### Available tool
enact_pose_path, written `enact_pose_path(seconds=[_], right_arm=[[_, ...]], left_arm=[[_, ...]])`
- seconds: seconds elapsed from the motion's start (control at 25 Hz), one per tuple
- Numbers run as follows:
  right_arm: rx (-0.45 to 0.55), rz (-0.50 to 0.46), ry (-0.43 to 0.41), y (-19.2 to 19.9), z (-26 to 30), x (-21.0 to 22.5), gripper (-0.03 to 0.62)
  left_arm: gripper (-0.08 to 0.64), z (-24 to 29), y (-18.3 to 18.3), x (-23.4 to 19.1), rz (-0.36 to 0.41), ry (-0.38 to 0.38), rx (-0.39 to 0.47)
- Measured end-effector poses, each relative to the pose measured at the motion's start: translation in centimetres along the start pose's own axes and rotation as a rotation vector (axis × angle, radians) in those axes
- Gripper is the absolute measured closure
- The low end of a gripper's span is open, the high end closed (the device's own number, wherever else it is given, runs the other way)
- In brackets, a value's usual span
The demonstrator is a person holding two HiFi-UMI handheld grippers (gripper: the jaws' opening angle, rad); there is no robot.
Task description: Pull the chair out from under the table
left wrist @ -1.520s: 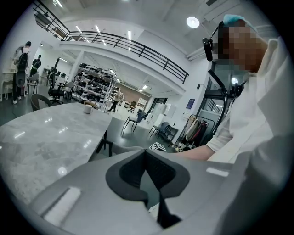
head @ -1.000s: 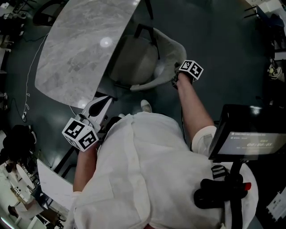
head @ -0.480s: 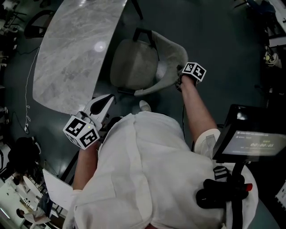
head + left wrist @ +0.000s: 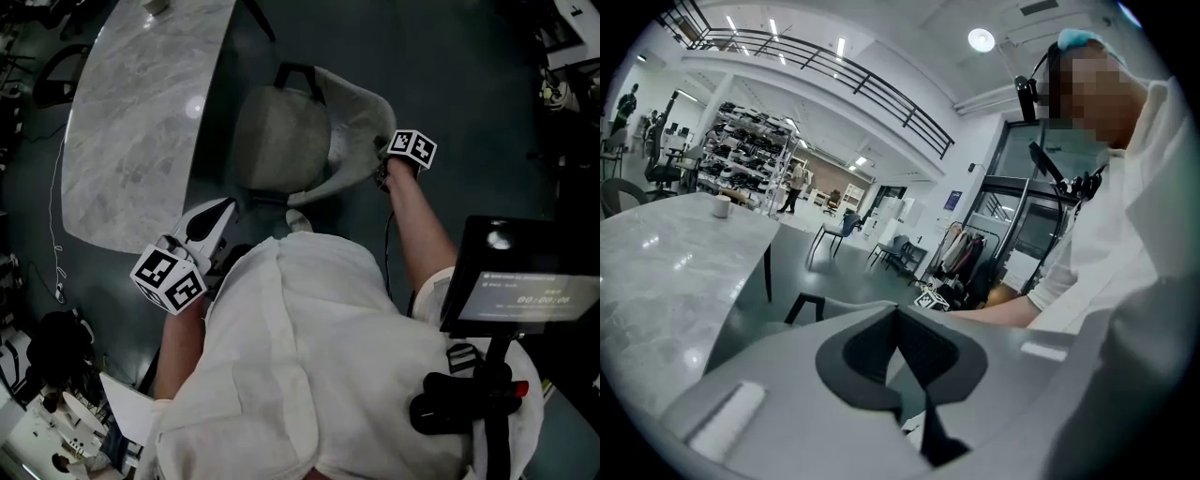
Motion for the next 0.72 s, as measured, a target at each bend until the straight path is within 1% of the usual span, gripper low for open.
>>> enact_pose_path(seconds=[0.12,0.2,0.44,0.72], right_arm=[[0.001,0.002,0.005,-0.2,-0.5,0.8,0.509],[0.002,0.005,0.008,-0.3,-1.0,1.9,0.509],[-0.002,0.026,0.018,-0.6,-2.3,4.8,0.511],[0.002,0.050,0.030,-1.1,-4.3,9.5,0.511]], left_arm=[[0.554,0.3,-0.2,-0.1,0.004,0.012,-0.005],[0.552,0.6,-0.1,0.2,-0.001,0.008,-0.014],[0.554,1.4,0.5,0.5,0.007,0.036,-0.027],[0.554,2.1,1.4,1.8,0.005,0.041,-0.047]])
Point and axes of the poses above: the fingertips, and each gripper's own axes: z forward along the fingers, x to its right, y out of its underside, the point moved 7 cm from there along -z, backward along the fingers
